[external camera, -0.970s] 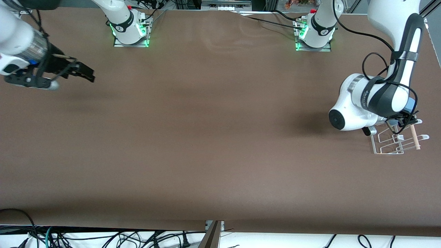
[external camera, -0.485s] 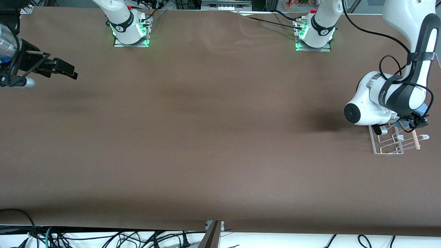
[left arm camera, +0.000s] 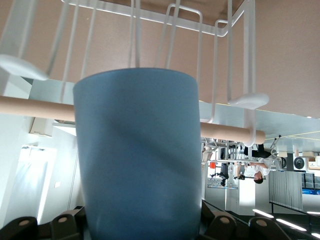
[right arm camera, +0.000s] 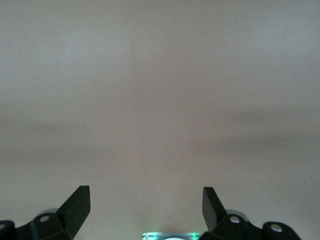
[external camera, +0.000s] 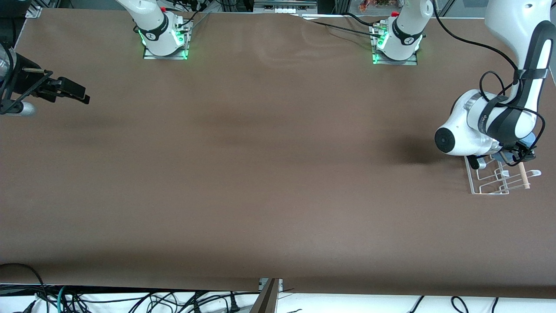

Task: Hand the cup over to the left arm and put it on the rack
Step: 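Open the left gripper to release the cup in the rack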

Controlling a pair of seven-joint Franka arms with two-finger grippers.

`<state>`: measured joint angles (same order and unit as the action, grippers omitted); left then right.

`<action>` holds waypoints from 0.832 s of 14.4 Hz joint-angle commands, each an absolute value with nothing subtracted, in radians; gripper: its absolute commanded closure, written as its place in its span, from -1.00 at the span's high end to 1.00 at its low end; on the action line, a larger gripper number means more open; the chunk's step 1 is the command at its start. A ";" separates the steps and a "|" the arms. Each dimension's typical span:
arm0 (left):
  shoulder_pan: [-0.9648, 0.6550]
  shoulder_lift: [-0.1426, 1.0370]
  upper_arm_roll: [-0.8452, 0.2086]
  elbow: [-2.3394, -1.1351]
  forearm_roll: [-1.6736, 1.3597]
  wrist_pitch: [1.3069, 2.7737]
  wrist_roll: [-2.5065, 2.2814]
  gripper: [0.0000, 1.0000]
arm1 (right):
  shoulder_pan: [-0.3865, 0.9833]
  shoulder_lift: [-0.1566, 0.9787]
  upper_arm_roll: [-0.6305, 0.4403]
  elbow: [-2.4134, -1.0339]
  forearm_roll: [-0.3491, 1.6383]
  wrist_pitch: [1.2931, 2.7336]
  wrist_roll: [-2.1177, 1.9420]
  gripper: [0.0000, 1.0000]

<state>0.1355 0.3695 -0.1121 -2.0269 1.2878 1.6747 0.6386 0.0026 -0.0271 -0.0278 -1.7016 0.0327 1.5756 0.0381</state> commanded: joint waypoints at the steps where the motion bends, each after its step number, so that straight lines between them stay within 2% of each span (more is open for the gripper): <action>1: 0.149 0.344 -0.123 -2.066 1.321 1.695 0.603 -1.00 | 0.017 -0.020 -0.040 -1.681 -0.002 1.611 0.020 0.98; 2: 0.149 0.344 -0.123 -2.068 1.321 1.695 0.591 -0.58 | 0.018 -0.018 -0.038 -1.681 -0.002 1.611 0.020 0.98; 3: 0.147 0.344 -0.123 -2.068 1.321 1.695 0.591 0.98 | 0.018 -0.018 -0.037 -1.683 -0.002 1.609 0.020 0.99; 9: 0.146 0.337 -0.126 -2.023 1.273 1.687 0.589 1.00 | 0.061 -0.020 -0.032 -1.658 -0.009 1.601 0.034 0.99; 12: 0.146 0.333 -0.124 -1.880 0.981 1.645 0.589 1.00 | 0.061 -0.020 -0.032 -1.644 -0.009 1.603 0.034 0.99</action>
